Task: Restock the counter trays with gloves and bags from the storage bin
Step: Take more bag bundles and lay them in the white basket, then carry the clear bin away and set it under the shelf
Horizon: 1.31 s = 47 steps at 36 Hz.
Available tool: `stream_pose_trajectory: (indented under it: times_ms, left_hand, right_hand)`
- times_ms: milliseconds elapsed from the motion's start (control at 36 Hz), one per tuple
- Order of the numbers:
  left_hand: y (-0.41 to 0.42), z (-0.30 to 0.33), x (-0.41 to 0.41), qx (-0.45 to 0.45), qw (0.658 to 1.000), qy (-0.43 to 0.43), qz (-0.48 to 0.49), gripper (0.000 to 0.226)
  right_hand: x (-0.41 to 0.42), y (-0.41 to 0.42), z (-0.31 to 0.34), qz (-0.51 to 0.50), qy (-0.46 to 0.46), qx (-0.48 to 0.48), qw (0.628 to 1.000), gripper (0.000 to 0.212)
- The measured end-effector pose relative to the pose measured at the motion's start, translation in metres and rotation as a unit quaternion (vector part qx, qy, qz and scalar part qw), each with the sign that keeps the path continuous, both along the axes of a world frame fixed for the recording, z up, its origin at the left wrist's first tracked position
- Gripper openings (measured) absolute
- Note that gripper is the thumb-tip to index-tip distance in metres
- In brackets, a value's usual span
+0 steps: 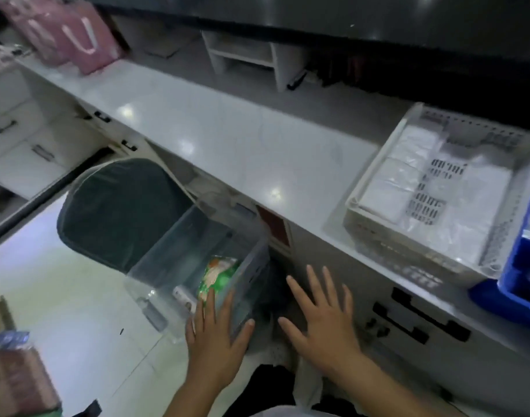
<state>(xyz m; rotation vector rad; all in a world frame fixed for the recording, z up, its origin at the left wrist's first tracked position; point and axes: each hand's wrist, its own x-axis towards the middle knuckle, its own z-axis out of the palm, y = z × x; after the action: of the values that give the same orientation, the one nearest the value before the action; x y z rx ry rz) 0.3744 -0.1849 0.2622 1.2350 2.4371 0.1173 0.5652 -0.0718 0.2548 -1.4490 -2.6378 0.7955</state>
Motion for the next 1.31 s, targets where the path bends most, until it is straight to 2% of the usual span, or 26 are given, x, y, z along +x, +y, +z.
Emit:
stream_pose_trajectory:
  times_ms: [111, 194, 361, 472, 667, 722, 750, 861, 917, 972, 1111, 1306]
  left_hand:
    - [-0.045, -0.025, -0.016, -0.061, 0.997, -0.016, 0.054, 0.074]
    - [-0.066, -0.038, -0.030, -0.085, 0.994, -0.032, 0.056, 0.075]
    - [-0.096, -0.043, -0.074, -0.049, 0.995, -0.057, 0.063, 0.076]
    - [-0.119, -0.047, -0.110, -0.018, 0.990, -0.097, 0.104, 0.076]
    - [-0.139, -0.097, -0.176, -0.052, 0.963, -0.195, 0.181, 0.083]
    - [-0.136, -0.104, -0.195, -0.034, 0.933, -0.261, 0.245, 0.086]
    - [-0.134, -0.105, -0.205, -0.010, 0.906, -0.308, 0.290, 0.088]
    - [-0.116, -0.113, -0.247, 0.073, 0.760, -0.475, 0.437, 0.081]
    - [-0.106, -0.120, -0.268, 0.085, 0.695, -0.526, 0.482, 0.072]
    - [-0.098, -0.128, -0.284, 0.100, 0.648, -0.547, 0.520, 0.068]
    - [-0.069, -0.147, -0.301, 0.123, 0.585, -0.556, 0.577, 0.069]
    - [-0.044, -0.159, -0.303, 0.151, 0.511, -0.547, 0.646, 0.048]
  right_hand:
    - [-0.014, -0.039, -0.032, 0.028, -0.061, -0.053, 0.996, 0.076]
    - [-0.025, -0.052, -0.043, 0.045, -0.085, -0.063, 0.993, 0.078]
    - [-0.070, -0.065, -0.042, 0.050, -0.128, -0.060, 0.989, 0.081]
    - [-0.101, -0.089, -0.039, 0.074, -0.148, -0.059, 0.984, 0.077]
    - [-0.139, -0.101, -0.048, 0.058, -0.196, -0.041, 0.978, 0.078]
    - [-0.143, -0.099, -0.047, 0.052, -0.206, -0.051, 0.976, 0.077]
    - [-0.144, -0.098, -0.047, 0.049, -0.207, -0.058, 0.975, 0.077]
    - [-0.153, -0.087, -0.047, 0.045, -0.211, -0.079, 0.973, 0.077]
    - [-0.163, -0.077, -0.049, 0.048, -0.218, -0.088, 0.971, 0.077]
    - [-0.177, -0.064, -0.053, 0.058, -0.224, -0.093, 0.968, 0.077]
    - [-0.218, -0.028, -0.064, 0.116, -0.229, -0.100, 0.961, 0.078]
    - [-0.262, 0.020, -0.085, 0.214, -0.233, -0.123, 0.941, 0.084]
